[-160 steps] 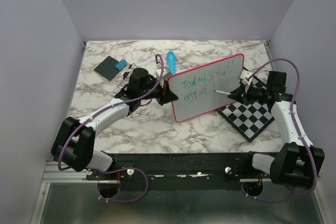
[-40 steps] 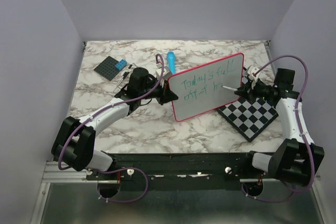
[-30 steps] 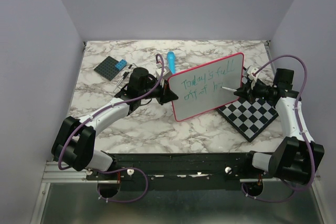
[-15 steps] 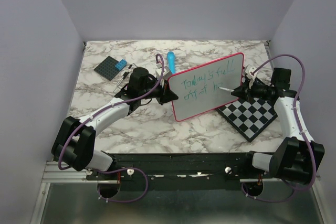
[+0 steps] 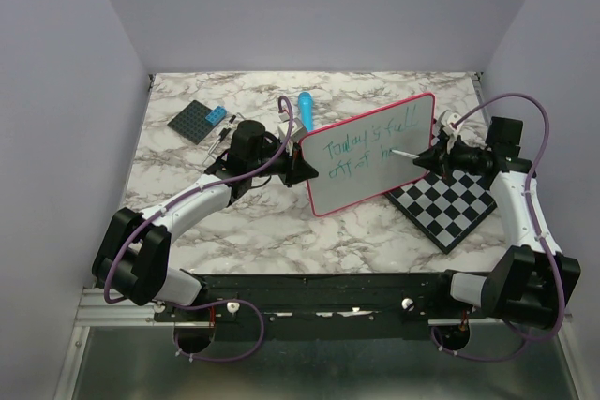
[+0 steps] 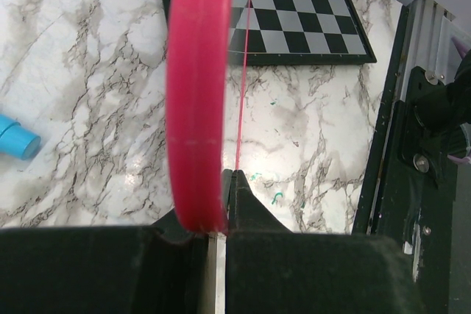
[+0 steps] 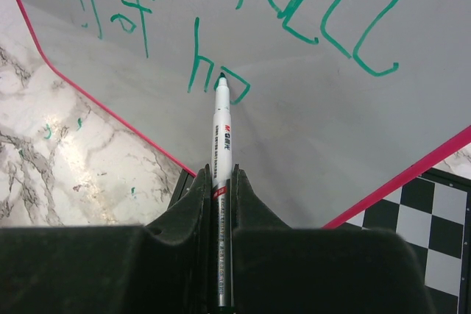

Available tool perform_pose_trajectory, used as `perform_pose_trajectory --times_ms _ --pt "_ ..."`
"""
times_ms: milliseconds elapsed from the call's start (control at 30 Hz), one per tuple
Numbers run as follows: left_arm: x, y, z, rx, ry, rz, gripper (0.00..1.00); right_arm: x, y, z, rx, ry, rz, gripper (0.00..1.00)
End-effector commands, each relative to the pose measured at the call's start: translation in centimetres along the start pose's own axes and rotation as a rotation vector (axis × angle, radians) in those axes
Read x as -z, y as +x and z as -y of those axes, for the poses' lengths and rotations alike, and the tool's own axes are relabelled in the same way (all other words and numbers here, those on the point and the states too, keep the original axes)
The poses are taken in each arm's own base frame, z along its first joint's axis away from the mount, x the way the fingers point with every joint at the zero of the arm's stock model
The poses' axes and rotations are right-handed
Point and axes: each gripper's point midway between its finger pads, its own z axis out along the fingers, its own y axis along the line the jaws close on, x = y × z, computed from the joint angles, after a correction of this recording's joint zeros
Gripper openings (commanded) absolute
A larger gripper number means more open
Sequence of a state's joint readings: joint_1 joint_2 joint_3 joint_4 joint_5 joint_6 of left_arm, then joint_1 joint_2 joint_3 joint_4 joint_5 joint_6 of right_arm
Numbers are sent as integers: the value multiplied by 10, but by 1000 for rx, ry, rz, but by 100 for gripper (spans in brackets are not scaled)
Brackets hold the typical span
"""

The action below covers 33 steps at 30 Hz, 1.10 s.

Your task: Write a sentence on the whiteboard

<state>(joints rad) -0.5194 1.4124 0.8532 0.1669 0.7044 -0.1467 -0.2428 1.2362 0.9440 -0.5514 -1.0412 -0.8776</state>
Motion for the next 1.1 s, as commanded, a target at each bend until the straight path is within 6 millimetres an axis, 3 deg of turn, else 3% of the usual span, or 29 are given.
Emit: perform_pose_trajectory --times_ms 0,400,667,800,1067 --pt "2 56 -11 62 -52 -176 0 2 -21 12 70 28 39 1" --pt "2 57 -12 59 -57 -177 0 11 -32 5 80 43 58 0" --pt "3 59 -12 70 -60 -190 0 28 -41 -17 111 32 67 1" --pt "3 60 -12 73 -60 -194 0 32 -35 -25 102 38 56 1" --pt "4 59 -12 70 -62 -190 0 44 -10 -6 40 100 29 0"
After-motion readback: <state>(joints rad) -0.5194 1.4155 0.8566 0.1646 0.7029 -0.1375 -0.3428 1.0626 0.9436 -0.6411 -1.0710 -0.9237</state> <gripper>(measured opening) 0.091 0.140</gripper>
